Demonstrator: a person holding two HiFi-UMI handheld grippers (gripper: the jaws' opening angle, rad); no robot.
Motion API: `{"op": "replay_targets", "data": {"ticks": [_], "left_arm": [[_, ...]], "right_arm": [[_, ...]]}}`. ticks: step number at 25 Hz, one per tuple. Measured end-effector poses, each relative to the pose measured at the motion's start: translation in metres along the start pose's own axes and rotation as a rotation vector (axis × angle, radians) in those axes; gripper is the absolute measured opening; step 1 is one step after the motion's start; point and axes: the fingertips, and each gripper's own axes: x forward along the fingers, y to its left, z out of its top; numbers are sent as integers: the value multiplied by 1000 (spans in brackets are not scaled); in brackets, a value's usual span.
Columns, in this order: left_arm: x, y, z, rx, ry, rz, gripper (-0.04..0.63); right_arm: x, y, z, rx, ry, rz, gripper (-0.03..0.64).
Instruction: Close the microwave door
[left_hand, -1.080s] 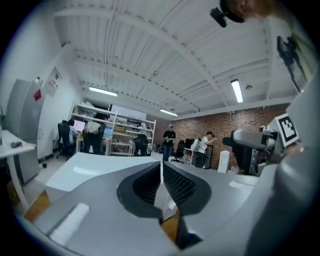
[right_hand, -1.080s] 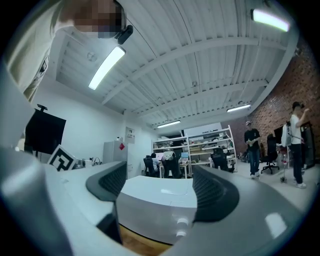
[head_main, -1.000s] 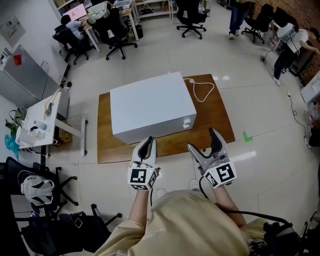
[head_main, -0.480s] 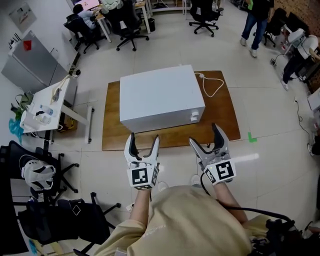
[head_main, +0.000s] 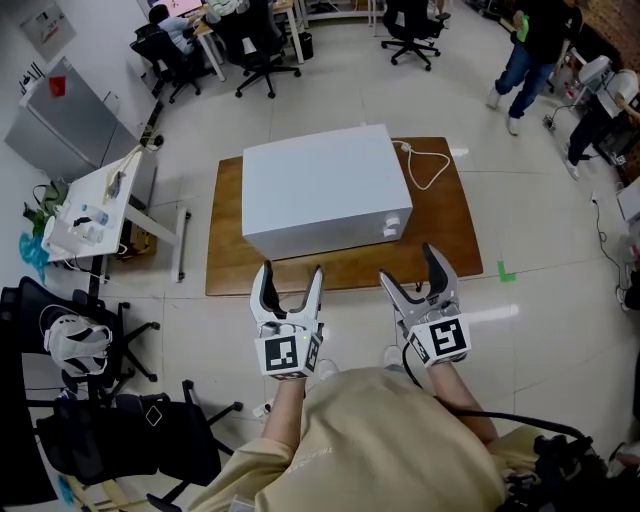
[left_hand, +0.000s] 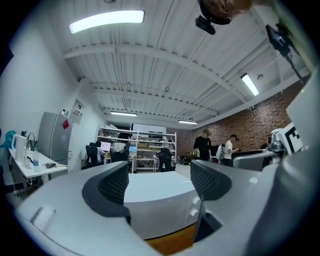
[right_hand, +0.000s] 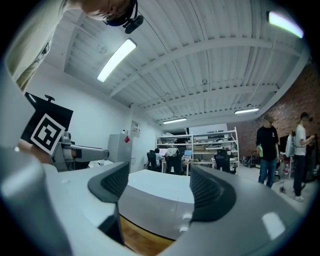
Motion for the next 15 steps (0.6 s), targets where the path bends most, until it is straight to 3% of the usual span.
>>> {"op": "replay_targets", "data": {"ticks": [15], "left_arm": [[-2,-4,-12,33,29,-22,370]], "right_arm": [[-1,-1,-6,6,25,-28,373]]}}
